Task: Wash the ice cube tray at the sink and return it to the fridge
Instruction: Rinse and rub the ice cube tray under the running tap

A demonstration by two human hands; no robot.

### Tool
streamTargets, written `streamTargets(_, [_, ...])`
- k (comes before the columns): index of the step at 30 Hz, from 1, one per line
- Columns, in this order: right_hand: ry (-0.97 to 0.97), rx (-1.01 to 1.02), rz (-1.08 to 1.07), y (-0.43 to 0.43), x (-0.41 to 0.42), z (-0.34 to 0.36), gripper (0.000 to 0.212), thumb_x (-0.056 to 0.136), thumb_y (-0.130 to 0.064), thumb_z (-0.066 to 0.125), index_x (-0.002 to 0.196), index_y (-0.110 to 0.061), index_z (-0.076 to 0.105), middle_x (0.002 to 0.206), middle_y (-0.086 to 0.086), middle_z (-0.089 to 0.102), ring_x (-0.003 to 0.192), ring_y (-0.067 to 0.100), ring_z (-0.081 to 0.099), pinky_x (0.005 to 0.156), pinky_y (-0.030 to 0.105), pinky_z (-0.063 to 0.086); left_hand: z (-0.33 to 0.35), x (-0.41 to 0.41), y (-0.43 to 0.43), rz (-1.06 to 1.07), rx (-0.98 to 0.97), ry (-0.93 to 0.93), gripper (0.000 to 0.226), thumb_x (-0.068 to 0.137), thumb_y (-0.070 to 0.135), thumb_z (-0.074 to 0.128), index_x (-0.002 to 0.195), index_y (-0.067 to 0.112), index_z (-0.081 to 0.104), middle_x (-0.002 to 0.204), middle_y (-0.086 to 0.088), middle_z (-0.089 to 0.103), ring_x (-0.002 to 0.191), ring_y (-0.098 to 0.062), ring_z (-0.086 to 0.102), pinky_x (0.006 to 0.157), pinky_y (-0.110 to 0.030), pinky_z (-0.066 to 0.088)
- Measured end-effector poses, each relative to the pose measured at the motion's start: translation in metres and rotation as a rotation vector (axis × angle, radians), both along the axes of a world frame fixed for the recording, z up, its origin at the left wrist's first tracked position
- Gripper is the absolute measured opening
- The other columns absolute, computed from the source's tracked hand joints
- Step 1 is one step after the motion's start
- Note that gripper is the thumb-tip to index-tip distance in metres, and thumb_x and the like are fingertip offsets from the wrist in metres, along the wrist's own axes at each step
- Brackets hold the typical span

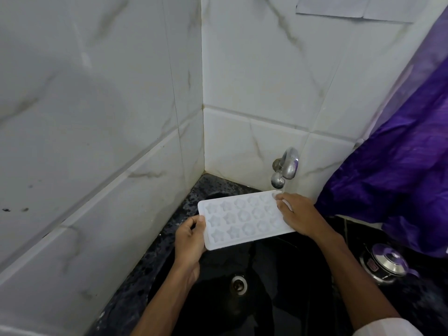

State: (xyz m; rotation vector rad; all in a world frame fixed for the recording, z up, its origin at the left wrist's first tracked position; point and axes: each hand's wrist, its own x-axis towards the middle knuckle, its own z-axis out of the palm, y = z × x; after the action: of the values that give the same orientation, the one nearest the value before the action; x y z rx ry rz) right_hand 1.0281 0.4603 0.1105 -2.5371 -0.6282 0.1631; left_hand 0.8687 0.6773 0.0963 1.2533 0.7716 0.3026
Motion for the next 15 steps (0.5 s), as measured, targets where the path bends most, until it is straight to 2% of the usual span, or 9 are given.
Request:
streamTargets(3, [0.018, 0.048, -0.002, 0.001, 0.0, 0.002, 0.031, 0.103, -0.025, 0.045, 0.131, -0.021, 0.059, 0.132, 0.001, 0.06, 0.119, 0.015, 0.055, 0.097, 0.018, 0.033, 0.001, 0.002, -0.002, 0.013, -0.009, -0.001, 0.024, 0.103, 0.02, 0.051, 0.09, 0.011, 0.069, 0.094, -0.008, 0.077, 0.084, -0.024, 0.072, 0.077, -0.045, 0.059])
streamTargets(6, [0.049, 0.19, -0.075, -0.001, -0.002, 0.003, 0.023, 0.1, -0.03, 0.05, 0.123, -0.029, 0.053, 0.113, 0.001, 0.064, 0.09, 0.01, 0.064, 0.081, 0.024, 0.05, 0.003, 0.006, -0.002, 0.034, -0.03, -0.005, 0.023, 0.103, 0.019, 0.051, 0.09, 0.013, 0.068, 0.094, -0.006, 0.076, 0.083, -0.022, 0.072, 0.074, -0.041, 0.059])
streamTargets(8, [0.033, 0.249, -0.132, -0.001, -0.007, 0.005, 0.025, 0.099, -0.029, 0.053, 0.123, -0.024, 0.05, 0.104, -0.004, 0.06, 0.08, 0.003, 0.062, 0.071, 0.012, 0.047, 0.004, 0.008, -0.003, 0.048, -0.044, -0.011, 0.023, 0.103, 0.019, 0.05, 0.089, 0.015, 0.067, 0.093, -0.005, 0.075, 0.082, -0.02, 0.071, 0.069, -0.037, 0.059])
streamTargets(10, [-0.008, 0.256, -0.171, -0.003, -0.011, 0.004, 0.021, 0.099, -0.023, 0.054, 0.12, -0.019, 0.052, 0.104, -0.006, 0.056, 0.078, -0.004, 0.056, 0.065, 0.004, 0.041, 0.005, 0.009, -0.004, 0.057, -0.044, -0.014, 0.022, 0.103, 0.021, 0.05, 0.091, 0.016, 0.067, 0.094, -0.004, 0.075, 0.084, -0.02, 0.071, 0.065, -0.034, 0.058])
streamTargets(15, [-0.025, 0.186, -0.165, -0.007, -0.011, 0.001, 0.016, 0.102, -0.019, 0.048, 0.11, -0.013, 0.061, 0.1, -0.002, 0.061, 0.078, -0.006, 0.055, 0.065, 0.002, 0.042, 0.009, 0.011, -0.008, 0.048, -0.039, -0.021, 0.023, 0.104, 0.02, 0.049, 0.091, 0.011, 0.066, 0.094, -0.005, 0.075, 0.084, -0.02, 0.071, 0.07, -0.038, 0.058])
